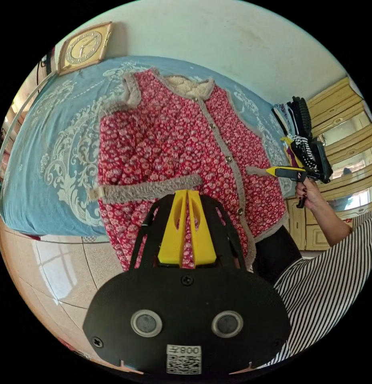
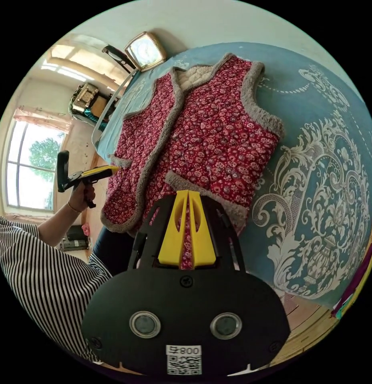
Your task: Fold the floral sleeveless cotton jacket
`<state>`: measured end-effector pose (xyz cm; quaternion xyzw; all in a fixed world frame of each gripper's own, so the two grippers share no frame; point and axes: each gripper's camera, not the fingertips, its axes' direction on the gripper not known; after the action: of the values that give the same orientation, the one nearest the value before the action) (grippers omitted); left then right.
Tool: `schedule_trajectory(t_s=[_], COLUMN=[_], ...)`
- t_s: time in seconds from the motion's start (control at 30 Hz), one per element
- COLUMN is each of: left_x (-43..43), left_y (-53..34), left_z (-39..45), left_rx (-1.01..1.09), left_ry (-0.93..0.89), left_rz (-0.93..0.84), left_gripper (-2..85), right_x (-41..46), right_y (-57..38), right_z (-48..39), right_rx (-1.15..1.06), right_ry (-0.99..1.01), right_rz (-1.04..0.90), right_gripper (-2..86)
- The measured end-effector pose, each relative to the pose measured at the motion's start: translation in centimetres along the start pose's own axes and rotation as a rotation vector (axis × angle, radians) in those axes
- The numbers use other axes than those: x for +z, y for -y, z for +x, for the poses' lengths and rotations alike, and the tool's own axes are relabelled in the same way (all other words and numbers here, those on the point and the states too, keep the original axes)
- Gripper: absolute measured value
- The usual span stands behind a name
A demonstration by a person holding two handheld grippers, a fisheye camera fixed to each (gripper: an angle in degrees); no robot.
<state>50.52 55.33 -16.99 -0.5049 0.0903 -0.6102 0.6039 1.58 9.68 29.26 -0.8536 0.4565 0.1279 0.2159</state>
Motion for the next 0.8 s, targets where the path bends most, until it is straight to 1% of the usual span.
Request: schedule_trajectory(t_s=[0.1,0.17,0.23,0.37,0.47,0.57,0.7,0.8], left_x=[-1.1,-1.5,-1.3,-0.1,0.6,0.9,1.7,3.3], left_y=[4.6,9.5,13.6,22.4,27.3,31.1,34.5,36.6], left_z=[-2.0,-4.0,-5.5,-9.2,-11.6,-13.6,-15.1,-15.6], left_rx=[0.044,0.065,0.08,0.055,0.041,0.03,0.052,0.082], left_ry=[-0.04,-0.058,-0.08,-0.066,-0.082,-0.043,0.013,0.025], left_rz=[0.066,0.11,0.115,0.064,0.037,0.031,0.006,-0.051], left_gripper=[2.6,5.4,7.2,10.3,11.6,12.1,12.4,12.4], right_x=[-2.7,-4.0,-4.6,-6.0,-6.5,-6.3,-5.1,-3.6], right_y=[2.0,5.2,8.1,15.0,19.4,23.3,26.8,28.7], right_z=[3.1,6.5,9.0,12.7,14.6,15.4,16.0,16.6], right_rx=[-0.016,-0.012,-0.013,-0.062,-0.105,-0.188,-0.276,-0.311], right_ry=[0.042,0.065,0.071,0.003,-0.015,-0.06,-0.096,-0.111], right_rz=[0.117,0.172,0.196,0.228,0.219,0.156,0.074,0.015], right_gripper=[1.0,2.1,3.5,6.2,7.3,7.9,8.2,8.6])
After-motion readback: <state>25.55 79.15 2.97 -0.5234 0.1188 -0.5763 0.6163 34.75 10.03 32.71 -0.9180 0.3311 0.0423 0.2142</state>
